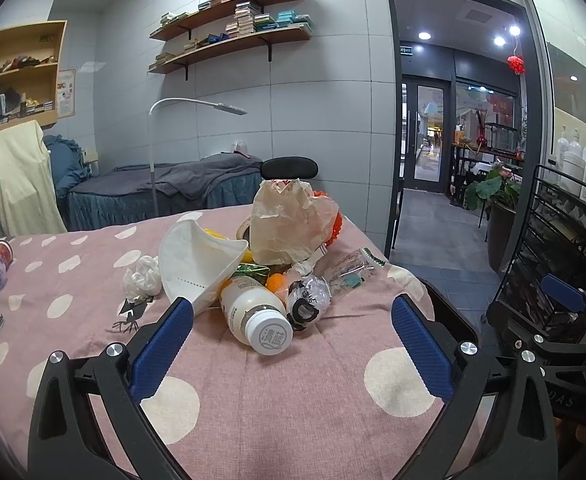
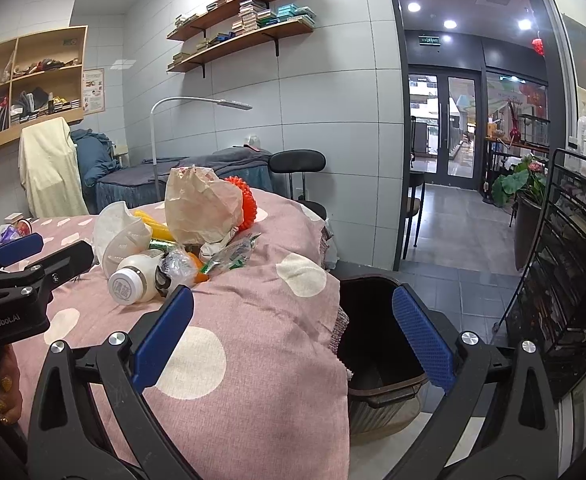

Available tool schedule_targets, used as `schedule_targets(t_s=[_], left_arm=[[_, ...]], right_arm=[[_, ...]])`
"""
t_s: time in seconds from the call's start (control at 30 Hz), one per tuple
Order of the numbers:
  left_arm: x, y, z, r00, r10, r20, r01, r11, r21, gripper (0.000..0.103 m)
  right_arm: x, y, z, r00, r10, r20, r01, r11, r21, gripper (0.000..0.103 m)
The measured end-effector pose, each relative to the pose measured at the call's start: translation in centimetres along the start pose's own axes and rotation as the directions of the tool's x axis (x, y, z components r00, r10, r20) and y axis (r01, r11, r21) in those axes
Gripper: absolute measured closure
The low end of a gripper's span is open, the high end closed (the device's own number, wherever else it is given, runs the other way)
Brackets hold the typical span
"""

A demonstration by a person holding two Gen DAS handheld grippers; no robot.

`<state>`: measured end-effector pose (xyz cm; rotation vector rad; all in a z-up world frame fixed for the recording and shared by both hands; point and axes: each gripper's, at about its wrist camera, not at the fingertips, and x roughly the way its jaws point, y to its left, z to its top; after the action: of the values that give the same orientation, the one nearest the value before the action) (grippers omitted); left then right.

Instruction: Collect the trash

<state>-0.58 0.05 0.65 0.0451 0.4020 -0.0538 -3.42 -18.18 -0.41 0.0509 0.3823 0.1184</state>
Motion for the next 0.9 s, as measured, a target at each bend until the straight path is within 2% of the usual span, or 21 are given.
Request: schedule_targets(t_s=[0.9], left_arm=[[0.13, 0.21, -0.35, 1.000, -0.001, -0.011, 0.001, 1.000, -0.011, 0.006]], right_arm=[[0.37, 0.40, -0.44, 1.000, 0.009, -0.002, -0.009, 1.000, -0.009, 0.005]])
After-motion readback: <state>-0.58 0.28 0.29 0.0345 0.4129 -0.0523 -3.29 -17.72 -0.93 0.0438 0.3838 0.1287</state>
